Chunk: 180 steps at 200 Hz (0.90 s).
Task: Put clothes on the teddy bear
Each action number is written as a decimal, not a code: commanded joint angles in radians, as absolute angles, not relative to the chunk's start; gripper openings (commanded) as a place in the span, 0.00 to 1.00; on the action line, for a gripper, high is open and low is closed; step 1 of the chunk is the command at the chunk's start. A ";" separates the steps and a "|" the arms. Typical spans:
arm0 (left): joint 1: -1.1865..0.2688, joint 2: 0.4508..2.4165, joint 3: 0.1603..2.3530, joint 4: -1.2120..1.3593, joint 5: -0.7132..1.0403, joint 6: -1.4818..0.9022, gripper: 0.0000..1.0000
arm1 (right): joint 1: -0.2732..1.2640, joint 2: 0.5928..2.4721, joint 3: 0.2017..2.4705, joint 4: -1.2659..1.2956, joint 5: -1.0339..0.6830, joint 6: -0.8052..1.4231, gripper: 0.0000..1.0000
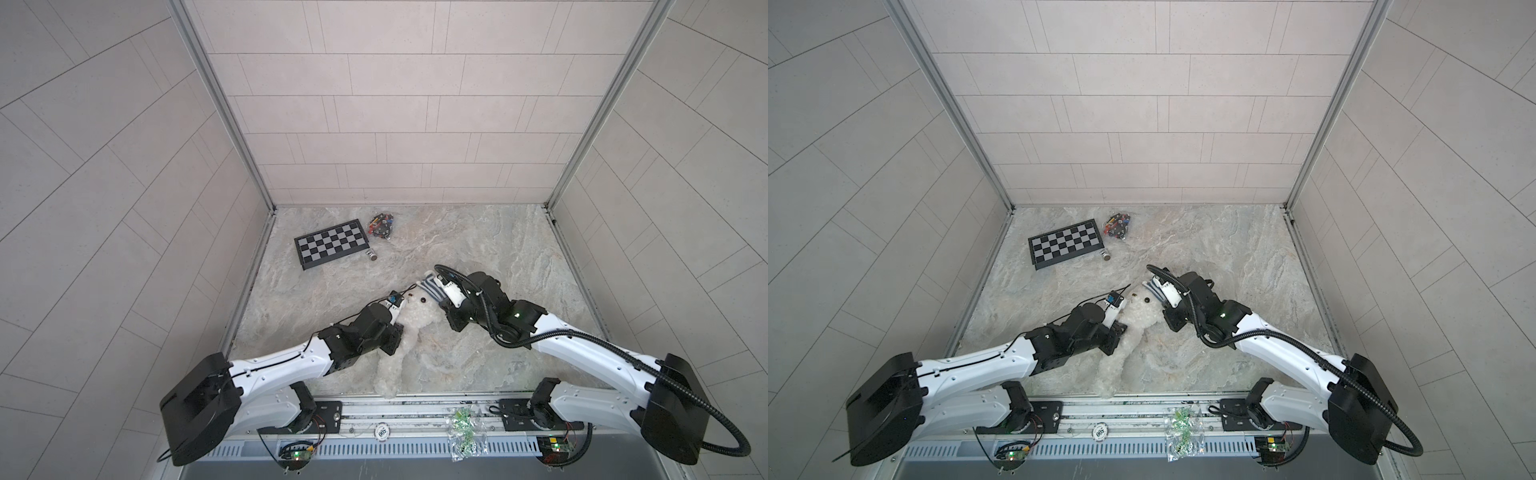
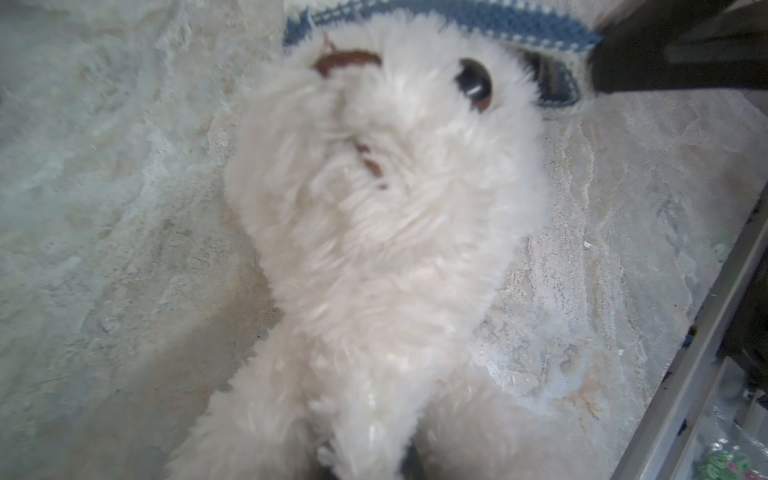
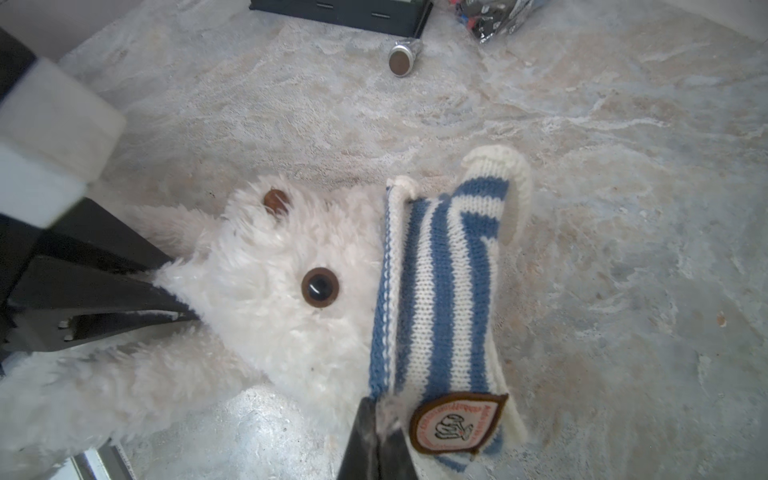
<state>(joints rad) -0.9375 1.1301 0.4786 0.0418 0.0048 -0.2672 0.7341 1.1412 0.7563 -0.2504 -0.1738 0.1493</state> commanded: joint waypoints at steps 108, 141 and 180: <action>-1.040 1.009 0.355 0.277 -0.216 -0.020 0.00 | 0.804 1.116 0.866 -0.273 -0.243 0.245 0.00; -1.040 0.970 0.315 0.284 -0.210 -0.019 0.00 | 0.804 1.136 0.869 -0.282 -0.233 0.248 0.00; -1.042 0.981 0.338 0.189 -0.209 -0.073 0.00 | 0.807 1.174 0.869 -0.291 -0.237 0.258 0.00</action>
<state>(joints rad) -1.0351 0.9867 0.3183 0.2218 -0.2035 -0.0395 0.7986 1.1522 0.8513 -0.2737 -0.2401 0.2443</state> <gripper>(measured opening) 0.111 0.039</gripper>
